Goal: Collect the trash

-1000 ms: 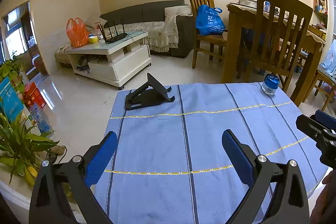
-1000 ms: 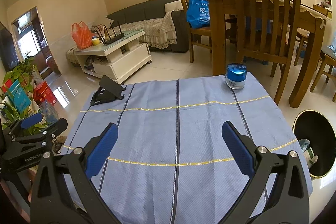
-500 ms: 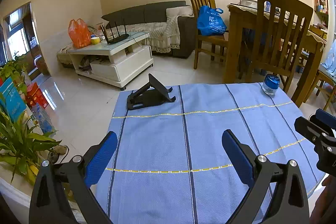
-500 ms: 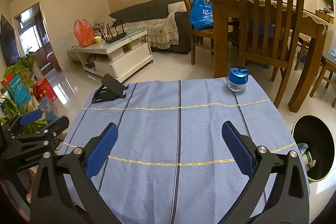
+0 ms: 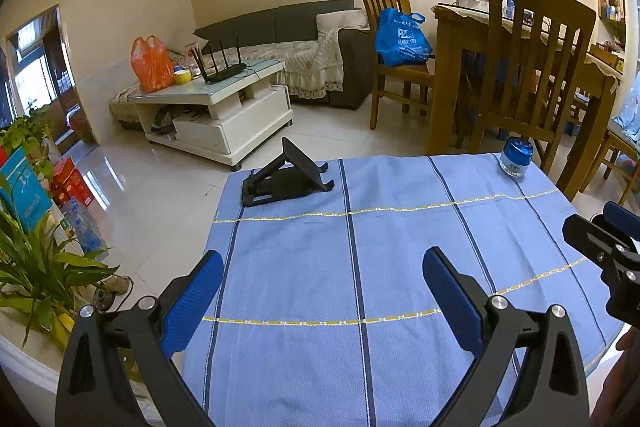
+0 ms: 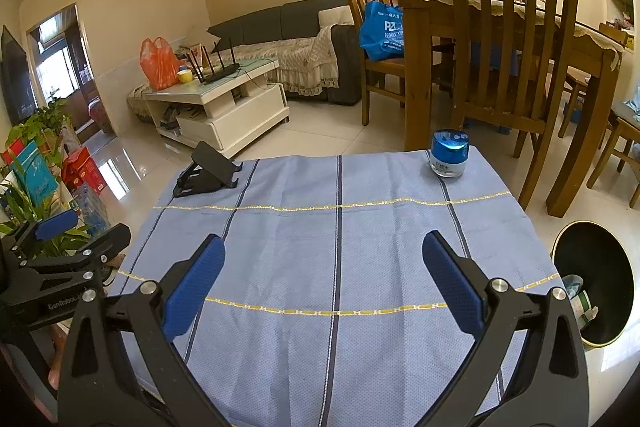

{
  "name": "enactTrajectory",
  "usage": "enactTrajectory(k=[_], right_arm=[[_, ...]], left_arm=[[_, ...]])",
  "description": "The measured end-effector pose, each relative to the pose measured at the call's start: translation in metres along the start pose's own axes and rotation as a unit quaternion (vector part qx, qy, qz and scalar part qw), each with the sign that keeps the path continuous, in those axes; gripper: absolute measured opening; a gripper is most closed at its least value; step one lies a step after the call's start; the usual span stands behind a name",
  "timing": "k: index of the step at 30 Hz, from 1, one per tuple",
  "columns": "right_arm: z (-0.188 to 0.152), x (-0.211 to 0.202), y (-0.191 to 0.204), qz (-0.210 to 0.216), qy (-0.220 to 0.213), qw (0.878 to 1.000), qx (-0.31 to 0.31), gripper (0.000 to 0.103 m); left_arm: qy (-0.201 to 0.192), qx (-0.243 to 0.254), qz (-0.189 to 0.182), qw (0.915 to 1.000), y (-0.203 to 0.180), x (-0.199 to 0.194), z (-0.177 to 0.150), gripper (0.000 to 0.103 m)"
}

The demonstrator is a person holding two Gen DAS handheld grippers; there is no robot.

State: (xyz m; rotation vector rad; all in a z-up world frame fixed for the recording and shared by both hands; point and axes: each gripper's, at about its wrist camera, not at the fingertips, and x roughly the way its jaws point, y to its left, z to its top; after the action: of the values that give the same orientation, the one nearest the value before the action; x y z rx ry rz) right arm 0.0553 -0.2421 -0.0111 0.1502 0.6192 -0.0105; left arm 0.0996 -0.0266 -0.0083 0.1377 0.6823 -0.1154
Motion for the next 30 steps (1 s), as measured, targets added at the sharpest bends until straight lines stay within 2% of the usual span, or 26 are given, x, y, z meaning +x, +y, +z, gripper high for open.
enactTrajectory(k=[17, 23, 28, 30], right_arm=[[0.001, -0.002, -0.002, 0.000, -0.001, 1.000, 0.000, 0.098], [0.001, -0.003, -0.002, 0.000, -0.001, 1.000, 0.000, 0.098], [0.001, -0.003, -0.003, 0.001, -0.001, 1.000, 0.001, 0.098], [0.001, -0.003, -0.003, 0.000, -0.001, 1.000, 0.001, 0.098]], left_arm=[[0.000, -0.004, 0.002, 1.0000, -0.001, -0.002, -0.001, 0.096], [0.007, -0.012, -0.015, 0.9998, 0.000, -0.002, 0.000, 0.096], [-0.003, -0.012, -0.018, 0.9998, -0.002, -0.010, -0.001, 0.096], [-0.031, -0.016, 0.008, 0.9994, -0.002, -0.020, -0.001, 0.096]])
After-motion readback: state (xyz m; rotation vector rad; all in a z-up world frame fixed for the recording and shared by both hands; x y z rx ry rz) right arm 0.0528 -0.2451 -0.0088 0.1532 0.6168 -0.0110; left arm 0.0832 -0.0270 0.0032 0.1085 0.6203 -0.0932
